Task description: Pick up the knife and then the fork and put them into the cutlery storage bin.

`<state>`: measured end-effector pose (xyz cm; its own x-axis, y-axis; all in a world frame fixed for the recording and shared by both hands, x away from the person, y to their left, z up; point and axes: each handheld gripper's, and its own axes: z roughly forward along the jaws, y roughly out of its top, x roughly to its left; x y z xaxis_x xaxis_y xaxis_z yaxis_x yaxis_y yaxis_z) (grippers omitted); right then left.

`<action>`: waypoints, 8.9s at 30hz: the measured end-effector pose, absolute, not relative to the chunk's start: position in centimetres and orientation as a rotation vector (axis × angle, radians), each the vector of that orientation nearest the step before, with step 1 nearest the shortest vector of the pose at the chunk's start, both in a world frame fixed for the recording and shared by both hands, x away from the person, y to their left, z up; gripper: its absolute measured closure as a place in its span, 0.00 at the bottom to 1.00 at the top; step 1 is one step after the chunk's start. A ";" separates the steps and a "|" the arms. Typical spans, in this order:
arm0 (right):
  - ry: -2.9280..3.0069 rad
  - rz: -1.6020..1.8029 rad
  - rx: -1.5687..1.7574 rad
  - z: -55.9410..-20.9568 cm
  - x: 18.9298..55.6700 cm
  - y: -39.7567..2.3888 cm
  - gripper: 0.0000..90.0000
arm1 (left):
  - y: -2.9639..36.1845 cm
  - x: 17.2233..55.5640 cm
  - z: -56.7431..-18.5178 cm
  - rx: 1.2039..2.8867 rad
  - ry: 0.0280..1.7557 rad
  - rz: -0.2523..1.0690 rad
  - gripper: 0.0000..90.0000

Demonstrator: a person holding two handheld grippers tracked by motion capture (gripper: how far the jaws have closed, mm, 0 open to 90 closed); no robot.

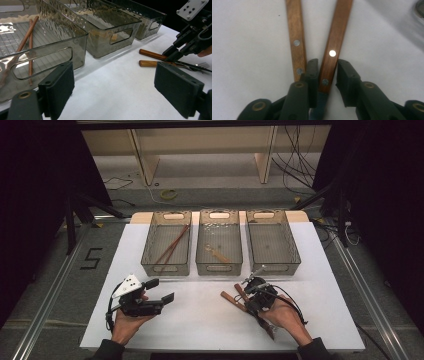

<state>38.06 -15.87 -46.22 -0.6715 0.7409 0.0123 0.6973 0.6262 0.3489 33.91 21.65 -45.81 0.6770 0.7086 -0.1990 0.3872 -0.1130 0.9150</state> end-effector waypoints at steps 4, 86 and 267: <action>2.706 0.500 1.212 -46.2 38.1 -15.9 0.86 | 21.6 33.9 -45.8 1.732 0.884 0.344 0.18; 2.343 1.046 1.398 -33.6 49.2 -22.3 0.86 | 21.9 34.0 -45.8 1.715 0.890 0.350 0.18; 2.951 0.730 0.785 -42.0 39.2 -15.0 0.43 | 21.8 34.0 -45.7 1.714 0.879 0.344 0.18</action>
